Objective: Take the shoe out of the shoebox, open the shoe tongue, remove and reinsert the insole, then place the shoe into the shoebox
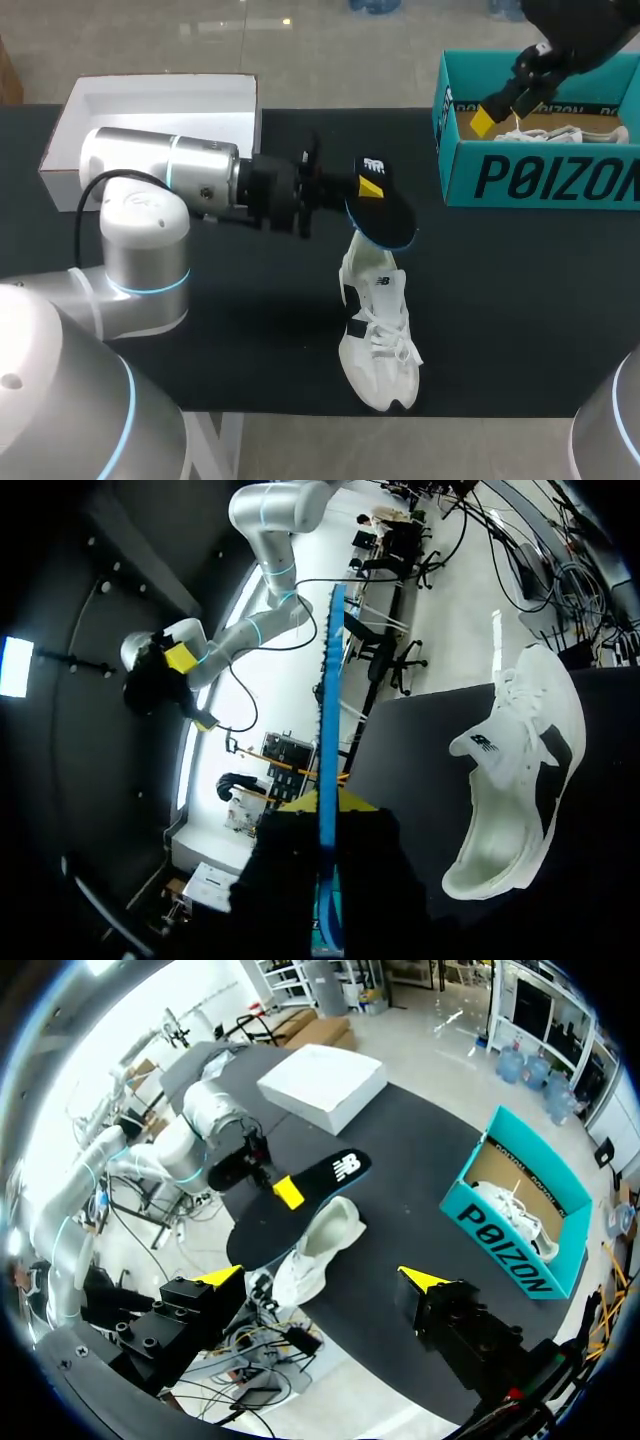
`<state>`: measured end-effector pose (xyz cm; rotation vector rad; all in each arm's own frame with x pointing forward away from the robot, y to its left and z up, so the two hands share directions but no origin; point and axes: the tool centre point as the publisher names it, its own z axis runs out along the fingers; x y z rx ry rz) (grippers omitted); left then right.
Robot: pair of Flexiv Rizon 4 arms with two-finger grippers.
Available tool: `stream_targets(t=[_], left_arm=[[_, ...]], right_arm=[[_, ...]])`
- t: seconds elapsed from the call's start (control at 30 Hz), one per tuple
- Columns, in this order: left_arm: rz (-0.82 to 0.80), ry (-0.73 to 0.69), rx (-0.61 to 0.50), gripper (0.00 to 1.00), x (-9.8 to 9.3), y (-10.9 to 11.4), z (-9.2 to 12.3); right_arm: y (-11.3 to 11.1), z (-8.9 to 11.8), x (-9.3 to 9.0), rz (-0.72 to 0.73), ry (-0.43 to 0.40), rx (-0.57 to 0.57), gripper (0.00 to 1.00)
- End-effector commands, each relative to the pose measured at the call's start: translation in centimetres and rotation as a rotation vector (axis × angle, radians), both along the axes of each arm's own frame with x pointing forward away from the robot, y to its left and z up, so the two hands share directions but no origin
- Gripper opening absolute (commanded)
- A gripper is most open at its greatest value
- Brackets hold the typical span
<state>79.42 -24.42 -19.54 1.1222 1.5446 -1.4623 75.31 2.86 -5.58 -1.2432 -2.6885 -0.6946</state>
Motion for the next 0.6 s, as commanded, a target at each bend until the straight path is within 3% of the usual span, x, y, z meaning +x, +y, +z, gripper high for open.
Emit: stream_targets(t=[0.03, 0.4, 0.6], left_arm=[[-0.018, 0.184, -0.017, 0.00, 0.2, 0.2, 1.2], [0.009, 0.528, 0.057, 0.00, 0.0, 1.4, 1.6], [-0.011, 0.555, 0.005, 0.00, -0.2, 1.4, 1.9]], right_arm=[[0.1, 0.0, 0.2, 0.000, 0.004, -0.003, 1.00], [0.1, 0.0, 0.2, 0.000, 0.004, -0.003, 1.00], [0.1, 0.0, 0.2, 0.000, 0.004, -0.003, 1.00]])
